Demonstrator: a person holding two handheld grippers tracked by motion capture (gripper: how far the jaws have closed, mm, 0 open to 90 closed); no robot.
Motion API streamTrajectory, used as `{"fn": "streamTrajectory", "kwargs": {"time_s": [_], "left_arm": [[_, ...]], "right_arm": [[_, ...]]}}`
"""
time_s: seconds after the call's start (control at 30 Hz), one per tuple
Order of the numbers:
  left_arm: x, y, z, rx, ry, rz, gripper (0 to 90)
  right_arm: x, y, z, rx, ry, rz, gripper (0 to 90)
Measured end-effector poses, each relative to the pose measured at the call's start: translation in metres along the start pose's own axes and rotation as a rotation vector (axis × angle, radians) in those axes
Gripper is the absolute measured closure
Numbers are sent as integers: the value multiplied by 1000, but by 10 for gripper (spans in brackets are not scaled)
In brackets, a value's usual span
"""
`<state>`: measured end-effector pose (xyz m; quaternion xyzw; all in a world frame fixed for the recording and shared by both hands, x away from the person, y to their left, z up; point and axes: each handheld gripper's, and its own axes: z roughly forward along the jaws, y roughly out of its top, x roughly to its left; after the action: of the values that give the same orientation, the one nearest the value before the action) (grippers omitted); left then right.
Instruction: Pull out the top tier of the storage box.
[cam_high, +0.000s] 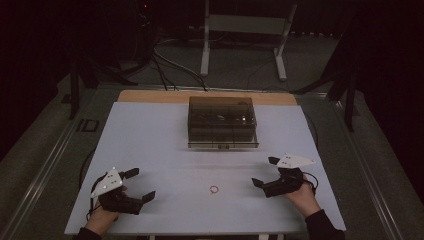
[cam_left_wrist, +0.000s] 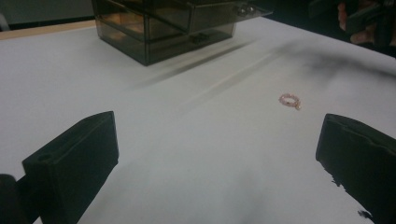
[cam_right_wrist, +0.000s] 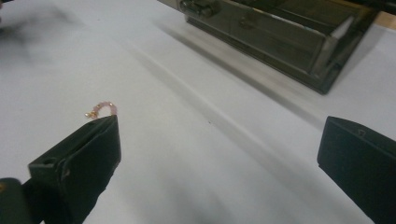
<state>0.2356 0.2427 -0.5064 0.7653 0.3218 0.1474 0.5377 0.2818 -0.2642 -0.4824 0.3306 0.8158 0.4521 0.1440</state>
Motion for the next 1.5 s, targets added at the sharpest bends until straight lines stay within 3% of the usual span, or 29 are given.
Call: {"fn": "streamTrajectory", "kwargs": {"time_s": [0.17,0.3,0.57,0.67,0.97,1.5], "left_arm": [[0,0,0,2,-1,2,0],[0,0,1,6,-3,4,0],[0,0,2,3,-6,2,0],[0,0,1,10,-5,3,0],[0,0,1,5,-6,2,0],[0,1,2,7,-9,5,0]], "right_arm": [[1,-11,-4,-15,-11,41,0],[6,-20,-2,22,-60,27,0],[0,-27,0,-26,-79,73,0],[-1,-28,0,-32,-93,62,0],[-4,-29,2,-30,-51,64,0],[-6,-29,-1,-48,-55,72,0]]}}
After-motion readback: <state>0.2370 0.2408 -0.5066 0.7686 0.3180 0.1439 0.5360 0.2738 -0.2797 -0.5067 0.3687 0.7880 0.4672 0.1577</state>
